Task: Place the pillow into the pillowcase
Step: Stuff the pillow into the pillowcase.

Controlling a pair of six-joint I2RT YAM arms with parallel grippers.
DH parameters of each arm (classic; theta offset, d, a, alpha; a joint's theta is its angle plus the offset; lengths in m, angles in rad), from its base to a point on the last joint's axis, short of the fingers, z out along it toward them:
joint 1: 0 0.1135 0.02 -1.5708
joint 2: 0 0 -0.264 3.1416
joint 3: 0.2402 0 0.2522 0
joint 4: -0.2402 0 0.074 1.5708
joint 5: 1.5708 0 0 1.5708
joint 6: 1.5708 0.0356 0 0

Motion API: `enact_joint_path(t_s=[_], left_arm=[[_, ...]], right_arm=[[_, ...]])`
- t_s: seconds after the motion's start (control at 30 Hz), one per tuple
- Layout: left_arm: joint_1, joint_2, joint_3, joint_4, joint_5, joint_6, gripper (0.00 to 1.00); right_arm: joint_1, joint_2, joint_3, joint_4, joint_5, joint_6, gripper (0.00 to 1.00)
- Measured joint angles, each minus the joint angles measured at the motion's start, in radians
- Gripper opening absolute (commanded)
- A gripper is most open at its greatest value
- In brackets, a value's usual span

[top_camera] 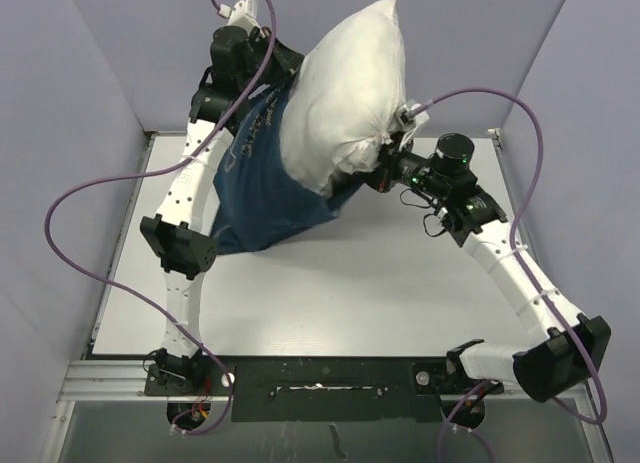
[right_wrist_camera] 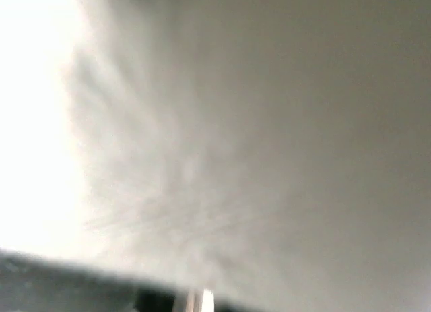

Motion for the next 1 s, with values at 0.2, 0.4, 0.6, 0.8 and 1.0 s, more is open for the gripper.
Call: enact_joint_path(t_s=[0.2, 0.4, 0.6, 0.8, 1.0], left_arm=[[-0.129, 0.124, 0.093, 0.041, -0.014, 0.018, 0.00], [-0.218, 0.217, 0.040, 0.073, 0.000, 0.008, 0.09], [-0.294, 0.316, 0.029, 0.085, 0.039, -0.003, 0.64], [-0.262, 0.289, 0.025, 0.094, 0.048, 0.097, 0.78], [-0.135, 0.063, -0.219, 0.037, 0.098, 0.249, 0.77]], right_arm=[[-0.210, -0.148, -0.052, -0.064, 0.122, 0.171, 0.01], [-0.399, -0.238, -0.281, -0.240, 0.167, 0.186, 0.28], [-0.543, -0.298, -0.364, -0.436, 0.182, 0.045, 0.77], [-0.691, -0.343, -0.214, -0.446, 0.187, -0.186, 0.88], [-0.702, -0.294, -0.122, -0.399, -0.031, -0.451, 0.89]])
